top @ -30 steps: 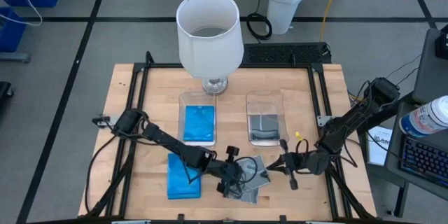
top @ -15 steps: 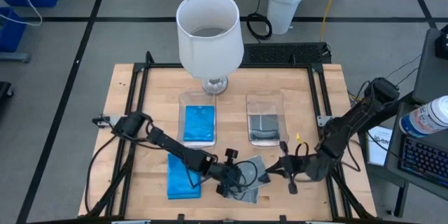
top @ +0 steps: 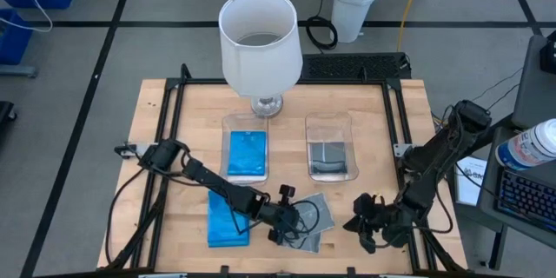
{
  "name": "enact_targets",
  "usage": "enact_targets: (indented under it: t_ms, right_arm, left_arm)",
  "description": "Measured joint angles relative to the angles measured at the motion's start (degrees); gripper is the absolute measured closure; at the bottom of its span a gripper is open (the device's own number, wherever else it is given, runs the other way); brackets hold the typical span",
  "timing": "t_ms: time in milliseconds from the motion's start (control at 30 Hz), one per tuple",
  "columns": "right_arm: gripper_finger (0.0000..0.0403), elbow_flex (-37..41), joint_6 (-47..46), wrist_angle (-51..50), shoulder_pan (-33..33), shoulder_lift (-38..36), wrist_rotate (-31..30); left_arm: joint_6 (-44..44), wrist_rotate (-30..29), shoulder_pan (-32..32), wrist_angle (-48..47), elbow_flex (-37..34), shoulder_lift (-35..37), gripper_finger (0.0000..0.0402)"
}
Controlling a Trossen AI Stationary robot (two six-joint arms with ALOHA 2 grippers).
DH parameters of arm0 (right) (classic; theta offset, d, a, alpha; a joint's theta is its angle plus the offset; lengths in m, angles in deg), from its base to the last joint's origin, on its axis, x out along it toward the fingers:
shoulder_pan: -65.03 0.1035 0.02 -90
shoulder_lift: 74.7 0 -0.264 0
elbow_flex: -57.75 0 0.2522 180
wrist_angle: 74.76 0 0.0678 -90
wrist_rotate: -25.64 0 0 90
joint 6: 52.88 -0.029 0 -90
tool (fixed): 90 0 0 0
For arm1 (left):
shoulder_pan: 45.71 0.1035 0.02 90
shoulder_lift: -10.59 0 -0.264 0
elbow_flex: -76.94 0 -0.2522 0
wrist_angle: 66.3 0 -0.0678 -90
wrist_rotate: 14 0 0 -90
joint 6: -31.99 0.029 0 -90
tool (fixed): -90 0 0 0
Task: Pick & place jewel cases by type
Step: Put the black CD case into the right transparent bin
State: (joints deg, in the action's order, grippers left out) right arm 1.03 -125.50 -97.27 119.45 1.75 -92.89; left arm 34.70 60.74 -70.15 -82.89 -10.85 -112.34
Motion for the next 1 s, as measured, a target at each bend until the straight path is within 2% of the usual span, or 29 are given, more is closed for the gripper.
enact_targets:
  t_ms: [133, 367, 433, 500, 567, 733, 1000]
  right_arm:
    - [0.0381, 5.2, -14.2, 6.0, 0.4, 2.2, -0.1]
    - [0.0301, 14.8, -27.5, 21.7, 0.4, 4.4, -7.3]
    - [0.0283, 15.9, -30.4, 23.5, 0.3, 5.2, -6.7]
    - [0.0273, 16.0, -32.2, 24.2, -0.3, 6.6, -2.5]
    - [0.0270, 16.0, -33.9, 24.6, -0.7, 8.2, 0.0]
    - [0.0274, 14.1, -36.1, 25.7, -1.7, 12.0, 1.7]
    - [0.0275, 13.8, -36.1, 34.1, -2.3, 16.9, 0.3]
  left_arm:
    - [0.4, 0.1, 0.0, 0.0, 0.0, 0.0, 0.0397]
    - [0.6, 0.2, 0.0, -0.1, 0.0, 0.0, 0.0397]
    - [0.6, 0.2, 0.0, -0.1, 0.0, 0.0, 0.0397]
    - [0.6, 0.2, 0.0, -0.3, 0.0, 0.0, 0.0393]
    - [0.6, 0.2, 0.1, -0.3, 0.0, 0.0, 0.0393]
    - [0.9, 0.3, 0.1, -0.3, 0.0, 0.0, 0.0395]
    - [1.5, 1.1, 0.6, 1.9, 0.0, -2.5, 0.0395]
